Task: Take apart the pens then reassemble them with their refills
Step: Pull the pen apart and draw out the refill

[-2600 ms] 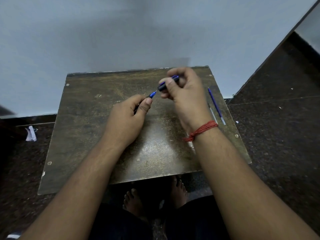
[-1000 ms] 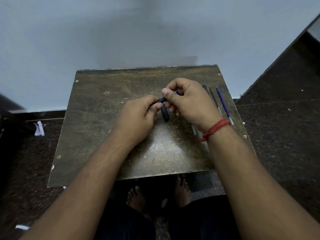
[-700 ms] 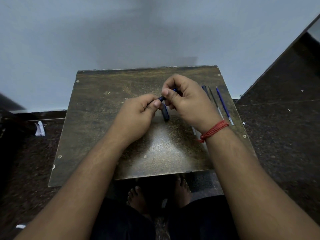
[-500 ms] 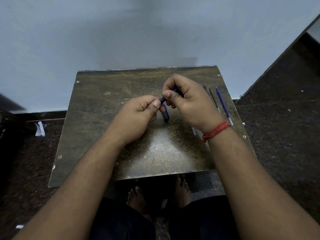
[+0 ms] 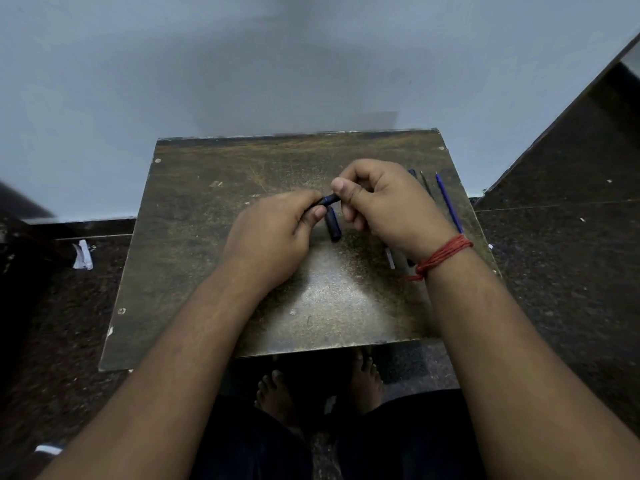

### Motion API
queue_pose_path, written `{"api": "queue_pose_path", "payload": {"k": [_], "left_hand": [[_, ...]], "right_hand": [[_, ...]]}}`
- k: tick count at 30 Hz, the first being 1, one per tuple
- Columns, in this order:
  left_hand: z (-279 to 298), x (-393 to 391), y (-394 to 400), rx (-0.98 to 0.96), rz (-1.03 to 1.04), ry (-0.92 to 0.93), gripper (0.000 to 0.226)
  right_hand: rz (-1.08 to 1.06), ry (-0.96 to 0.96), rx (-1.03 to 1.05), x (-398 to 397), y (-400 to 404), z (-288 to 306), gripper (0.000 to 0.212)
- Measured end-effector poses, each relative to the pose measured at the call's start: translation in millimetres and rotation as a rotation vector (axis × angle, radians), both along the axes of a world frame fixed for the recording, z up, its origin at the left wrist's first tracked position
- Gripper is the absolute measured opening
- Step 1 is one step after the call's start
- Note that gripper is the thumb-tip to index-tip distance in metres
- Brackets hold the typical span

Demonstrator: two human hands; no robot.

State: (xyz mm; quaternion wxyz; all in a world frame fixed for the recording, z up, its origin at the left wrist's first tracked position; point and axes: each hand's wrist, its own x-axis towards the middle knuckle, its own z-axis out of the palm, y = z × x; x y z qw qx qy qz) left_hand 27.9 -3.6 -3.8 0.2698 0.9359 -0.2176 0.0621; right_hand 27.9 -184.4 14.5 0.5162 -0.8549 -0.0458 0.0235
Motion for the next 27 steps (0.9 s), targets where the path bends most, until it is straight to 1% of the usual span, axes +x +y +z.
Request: {"api": "queue_pose_path", "payload": {"k": [4, 6, 8, 10, 12, 14, 16, 19, 21, 23, 26, 27], "left_hand": [[5.5, -2.0, -2.5, -0.15, -0.037, 0.058, 0.025], [7.2, -4.0, -2.7, -0.245, -0.048, 0.144, 0.024], [7.3, -5.8, -3.4, -0.342, -0.043, 0.245, 0.025], [6.7, -5.5, -3.1, -0.396, -0.022, 0.296, 0.027], [5.5, -3.5, -1.5, -0.406, -0.005, 0.299, 0.027], [2.7, -1.0, 1.1, -0.381, 0.009, 0.267, 0.025], [0.8, 0.2, 1.9, -0.351, 0.023, 0.242, 0.024], [-0.2, -0.1, -0.4, -0.287, 0.028, 0.228, 0.025], [-0.9, 0.3, -0.8, -0.269, 0.024, 0.223, 0.025], [-1.6, 0.6, 0.4, -0.288, 0.03, 0.232, 0.024], [-1.3, 0.6, 1.6, -0.292, 0.045, 0.242, 0.024], [-1.2, 0.7, 1.4, -0.288, 0.047, 0.238, 0.024]], "right_hand": [[0.012, -0.13, -0.011, -1.7, -0.6, 3.6, 0.02], [0.009, -0.175, -0.007, -2.7, 0.7, 3.6, 0.019], [0.019, -0.197, 0.003, -2.8, 1.6, 3.5, 0.016], [0.06, -0.18, 0.059, -2.2, 1.6, 2.7, 0.013], [0.108, -0.157, 0.093, -1.6, 0.1, 1.3, 0.015], [0.097, -0.152, 0.127, -0.9, -0.7, -0.6, 0.017], [0.015, -0.126, 0.186, -0.1, 0.7, -1.5, 0.011], [-0.108, -0.086, 0.116, 2.6, 3.8, -4.4, 0.014], [-0.096, -0.069, 0.118, 2.9, 4.5, -5.2, 0.013], [-0.031, -0.054, 0.206, 1.8, 2.1, -4.0, 0.01], [0.015, -0.045, 0.305, -0.1, -0.4, -1.4, 0.024], [-0.003, -0.043, 0.306, -0.1, 0.5, -1.0, 0.023]]}}
